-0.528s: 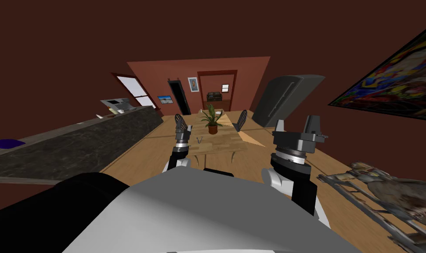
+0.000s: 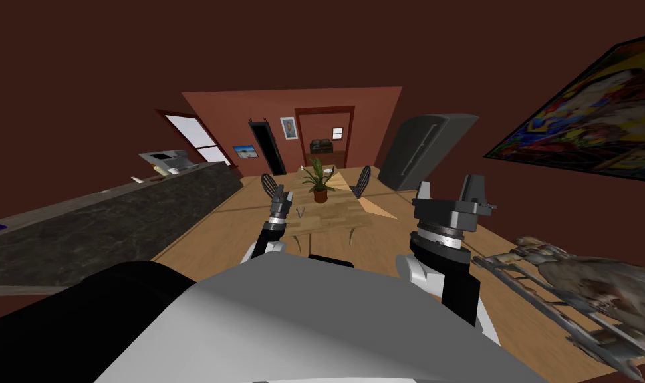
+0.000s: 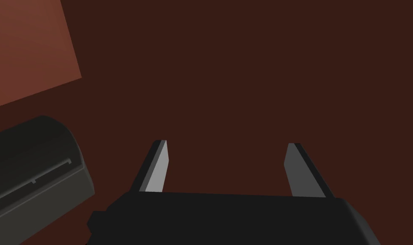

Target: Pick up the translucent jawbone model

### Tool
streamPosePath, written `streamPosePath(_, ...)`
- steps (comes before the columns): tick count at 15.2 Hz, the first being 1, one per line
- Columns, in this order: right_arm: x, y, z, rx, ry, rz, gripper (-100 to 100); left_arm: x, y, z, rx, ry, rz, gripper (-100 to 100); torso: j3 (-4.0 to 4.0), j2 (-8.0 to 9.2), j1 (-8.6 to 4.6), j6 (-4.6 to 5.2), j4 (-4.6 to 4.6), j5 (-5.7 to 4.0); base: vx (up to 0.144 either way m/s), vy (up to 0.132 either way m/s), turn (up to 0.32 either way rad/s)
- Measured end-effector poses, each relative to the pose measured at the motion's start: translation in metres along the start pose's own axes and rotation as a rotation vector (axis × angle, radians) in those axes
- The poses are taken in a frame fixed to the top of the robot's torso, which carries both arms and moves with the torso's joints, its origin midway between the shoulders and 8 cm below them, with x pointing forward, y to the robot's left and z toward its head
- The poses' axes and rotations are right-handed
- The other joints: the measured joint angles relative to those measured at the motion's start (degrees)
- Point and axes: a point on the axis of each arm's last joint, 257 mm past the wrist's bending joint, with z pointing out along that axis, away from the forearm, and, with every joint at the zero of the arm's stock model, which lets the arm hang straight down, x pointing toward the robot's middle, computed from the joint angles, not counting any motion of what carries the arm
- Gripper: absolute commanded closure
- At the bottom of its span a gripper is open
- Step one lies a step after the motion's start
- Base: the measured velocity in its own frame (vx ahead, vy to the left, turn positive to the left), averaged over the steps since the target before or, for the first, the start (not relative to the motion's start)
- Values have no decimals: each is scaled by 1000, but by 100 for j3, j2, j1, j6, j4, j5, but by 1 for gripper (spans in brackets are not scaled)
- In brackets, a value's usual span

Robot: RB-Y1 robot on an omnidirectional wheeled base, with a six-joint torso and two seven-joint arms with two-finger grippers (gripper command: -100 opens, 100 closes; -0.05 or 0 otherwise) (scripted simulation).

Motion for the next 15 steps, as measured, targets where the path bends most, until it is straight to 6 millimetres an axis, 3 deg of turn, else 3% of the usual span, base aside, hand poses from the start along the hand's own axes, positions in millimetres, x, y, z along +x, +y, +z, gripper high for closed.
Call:
streamPosePath(7, 0, 0, 0, 0, 0, 0, 0, 9, 54, -12, -155, 97, 15, -100, 2, 3, 9, 1, 1, 2, -18, 34, -144)
streamPosePath(15, 0, 0, 0, 0, 0, 0, 0, 3, 121, -32, -357, 170, 35, -100, 1, 1, 9, 0, 0, 2, -21, 34, -163)
